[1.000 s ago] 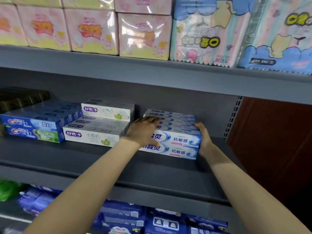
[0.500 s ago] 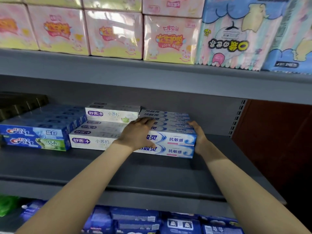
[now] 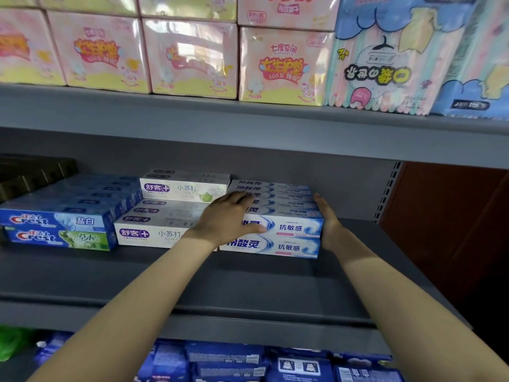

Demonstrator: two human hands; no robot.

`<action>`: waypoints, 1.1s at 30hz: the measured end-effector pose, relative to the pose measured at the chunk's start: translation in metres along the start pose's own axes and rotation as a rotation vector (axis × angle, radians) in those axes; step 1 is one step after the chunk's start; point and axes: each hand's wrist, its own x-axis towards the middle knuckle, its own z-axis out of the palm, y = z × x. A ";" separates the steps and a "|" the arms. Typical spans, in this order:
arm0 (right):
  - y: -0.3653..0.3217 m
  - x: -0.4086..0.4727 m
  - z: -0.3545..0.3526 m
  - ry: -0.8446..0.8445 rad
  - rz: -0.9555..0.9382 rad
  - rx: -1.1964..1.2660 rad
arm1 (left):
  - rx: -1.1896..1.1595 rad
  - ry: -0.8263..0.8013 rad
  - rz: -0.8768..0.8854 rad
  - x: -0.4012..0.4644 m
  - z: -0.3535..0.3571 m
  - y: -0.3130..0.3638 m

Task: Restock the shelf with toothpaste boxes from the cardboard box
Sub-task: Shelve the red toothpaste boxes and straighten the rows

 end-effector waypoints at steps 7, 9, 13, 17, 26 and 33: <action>0.004 -0.031 0.001 0.202 -0.388 -0.283 | -0.108 -0.047 -0.013 -0.003 -0.007 0.001; 0.000 -0.048 0.000 0.158 -0.631 -0.554 | -0.155 -0.015 -0.045 -0.005 -0.012 -0.004; -0.013 -0.052 0.002 -0.037 -0.745 -1.435 | -0.091 -0.047 -0.073 -0.002 -0.012 -0.011; -0.016 -0.041 0.014 -0.079 -0.708 -1.852 | -0.090 -0.132 -0.100 0.004 -0.008 -0.017; -0.025 -0.044 0.036 -0.131 -0.505 -1.812 | -0.126 -0.112 -0.092 0.012 -0.026 -0.016; -0.014 -0.040 0.073 -0.151 -0.568 -1.796 | 0.140 -0.171 -0.012 0.053 -0.015 -0.033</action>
